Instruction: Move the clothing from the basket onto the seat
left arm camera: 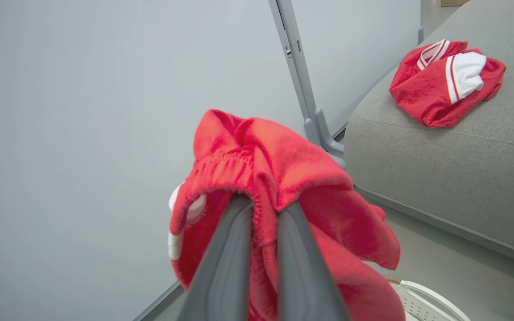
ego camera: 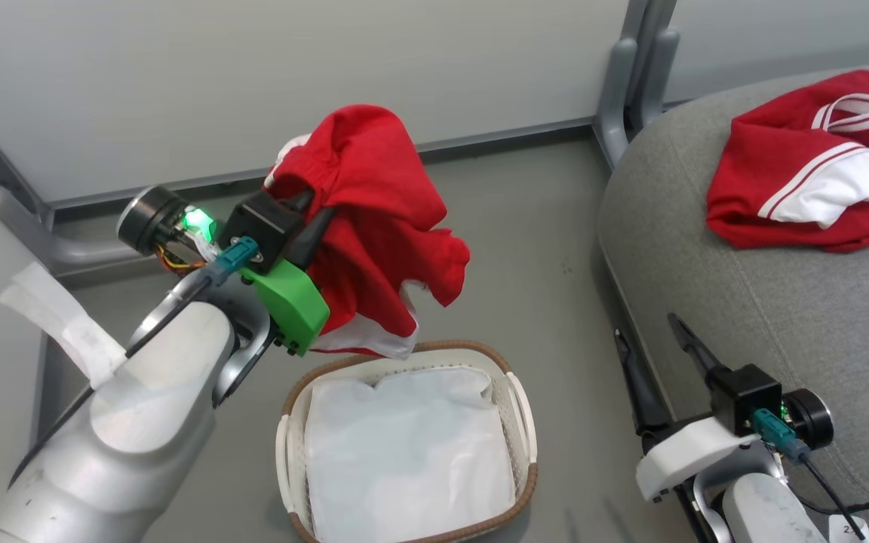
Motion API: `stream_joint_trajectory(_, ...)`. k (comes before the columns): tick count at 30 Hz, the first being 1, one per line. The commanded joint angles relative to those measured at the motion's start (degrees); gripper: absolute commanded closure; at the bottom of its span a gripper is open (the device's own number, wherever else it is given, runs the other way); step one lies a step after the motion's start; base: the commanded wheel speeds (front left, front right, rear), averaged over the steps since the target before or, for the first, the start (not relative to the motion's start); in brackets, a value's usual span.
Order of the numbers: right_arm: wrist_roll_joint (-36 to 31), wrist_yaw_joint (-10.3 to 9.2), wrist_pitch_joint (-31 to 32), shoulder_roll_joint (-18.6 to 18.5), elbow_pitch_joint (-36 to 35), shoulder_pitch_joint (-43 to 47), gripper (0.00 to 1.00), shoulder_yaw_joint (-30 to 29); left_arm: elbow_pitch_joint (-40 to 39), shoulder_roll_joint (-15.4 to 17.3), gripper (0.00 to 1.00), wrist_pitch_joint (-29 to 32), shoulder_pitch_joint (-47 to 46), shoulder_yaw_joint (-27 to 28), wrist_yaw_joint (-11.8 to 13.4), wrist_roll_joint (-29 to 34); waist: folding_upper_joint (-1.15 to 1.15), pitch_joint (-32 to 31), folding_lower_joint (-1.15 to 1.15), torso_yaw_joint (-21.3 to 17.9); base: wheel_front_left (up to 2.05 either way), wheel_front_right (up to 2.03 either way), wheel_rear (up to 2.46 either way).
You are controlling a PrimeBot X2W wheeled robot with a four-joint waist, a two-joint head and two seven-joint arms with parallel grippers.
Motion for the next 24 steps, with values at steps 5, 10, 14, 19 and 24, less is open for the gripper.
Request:
stream_joint_trajectory(5,1.02,-0.08,-0.28,-0.23,-0.77,-2.72,0.00,5.44,-4.61,1.90,1.00,2.59,-3.22,0.65,-0.12,-1.05,0.00,-4.56,0.00,1.04,0.00,0.00,0.00)
stream_joint_trajectory(10,1.33,-0.08,-0.28,-0.22,-0.06,-6.70,0.00,11.01,-7.07,1.66,1.00,4.26,-5.00,0.54,-0.11,-1.42,0.00,-4.80,0.00,1.18,0.00,0.00,0.00)
stream_joint_trajectory(14,2.18,-0.08,-0.28,-0.22,0.03,-10.03,0.00,15.19,-8.27,1.03,1.00,4.79,-5.71,-0.37,-0.11,-1.60,0.00,-5.14,0.00,1.56,0.00,0.00,0.00)
stream_joint_trajectory(19,3.84,-0.08,-0.28,-0.23,0.92,-13.88,0.00,19.33,-9.69,0.23,1.00,5.00,-4.93,-2.16,-0.12,-1.94,0.00,-5.72,0.00,2.30,0.00,0.00,0.00)
stream_joint_trajectory(24,4.45,-0.08,-0.27,-0.21,4.15,-18.22,0.00,22.47,-11.83,-0.23,1.00,4.86,-4.27,-4.82,-0.11,-2.56,0.00,-6.20,0.00,3.42,0.00,0.00,0.00)
